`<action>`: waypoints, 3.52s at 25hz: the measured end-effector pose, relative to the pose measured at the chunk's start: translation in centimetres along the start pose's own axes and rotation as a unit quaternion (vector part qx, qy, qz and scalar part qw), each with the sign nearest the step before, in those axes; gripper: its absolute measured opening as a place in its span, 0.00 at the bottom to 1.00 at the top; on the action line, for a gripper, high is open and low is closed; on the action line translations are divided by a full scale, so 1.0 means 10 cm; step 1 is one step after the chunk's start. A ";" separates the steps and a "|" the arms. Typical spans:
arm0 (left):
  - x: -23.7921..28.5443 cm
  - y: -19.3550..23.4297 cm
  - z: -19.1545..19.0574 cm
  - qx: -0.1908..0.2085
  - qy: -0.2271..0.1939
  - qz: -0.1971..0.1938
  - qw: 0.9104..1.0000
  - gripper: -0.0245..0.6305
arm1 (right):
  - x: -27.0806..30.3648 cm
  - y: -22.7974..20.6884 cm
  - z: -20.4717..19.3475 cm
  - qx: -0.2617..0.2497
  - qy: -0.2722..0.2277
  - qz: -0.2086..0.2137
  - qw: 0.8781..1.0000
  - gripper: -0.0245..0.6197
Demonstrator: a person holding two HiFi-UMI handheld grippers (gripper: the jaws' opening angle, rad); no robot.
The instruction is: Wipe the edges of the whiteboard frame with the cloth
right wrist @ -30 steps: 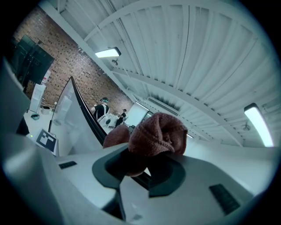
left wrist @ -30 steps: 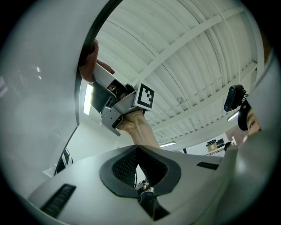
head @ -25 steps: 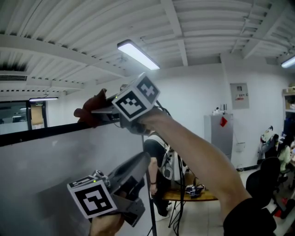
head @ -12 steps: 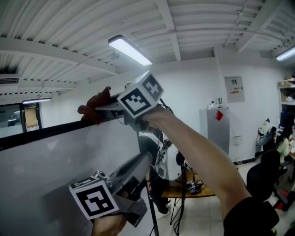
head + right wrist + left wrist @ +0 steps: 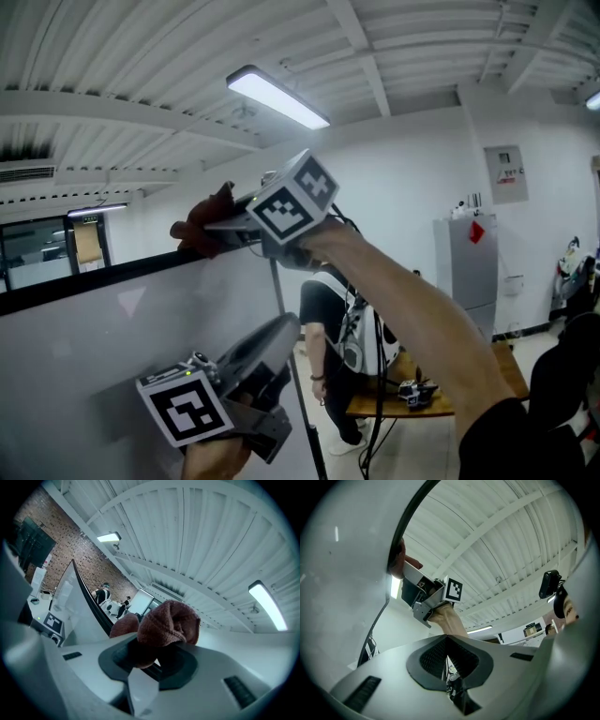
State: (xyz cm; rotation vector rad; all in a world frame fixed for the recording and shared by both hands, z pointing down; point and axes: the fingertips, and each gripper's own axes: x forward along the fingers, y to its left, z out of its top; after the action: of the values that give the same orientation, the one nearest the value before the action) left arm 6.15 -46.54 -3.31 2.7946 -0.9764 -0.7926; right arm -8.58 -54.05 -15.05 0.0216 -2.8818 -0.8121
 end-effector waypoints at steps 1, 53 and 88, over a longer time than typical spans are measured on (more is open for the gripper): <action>0.13 0.06 -0.02 0.006 0.000 0.005 1.000 0.02 | -0.05 -0.08 -0.05 -0.001 -0.004 0.007 1.000 0.22; 0.48 1.57 -0.42 -0.003 0.023 0.097 0.995 0.02 | -0.01 -1.13 -0.80 0.193 -0.258 0.133 0.937 0.22; -0.04 2.03 -1.55 -0.047 0.101 0.151 0.982 0.02 | 0.41 -0.14 -2.33 0.305 -0.254 0.269 0.878 0.21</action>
State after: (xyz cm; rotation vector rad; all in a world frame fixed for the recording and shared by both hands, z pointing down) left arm 2.20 -63.94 15.00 2.5008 -1.2479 -0.4912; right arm -9.26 -67.55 4.36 -1.0059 -3.1947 0.2466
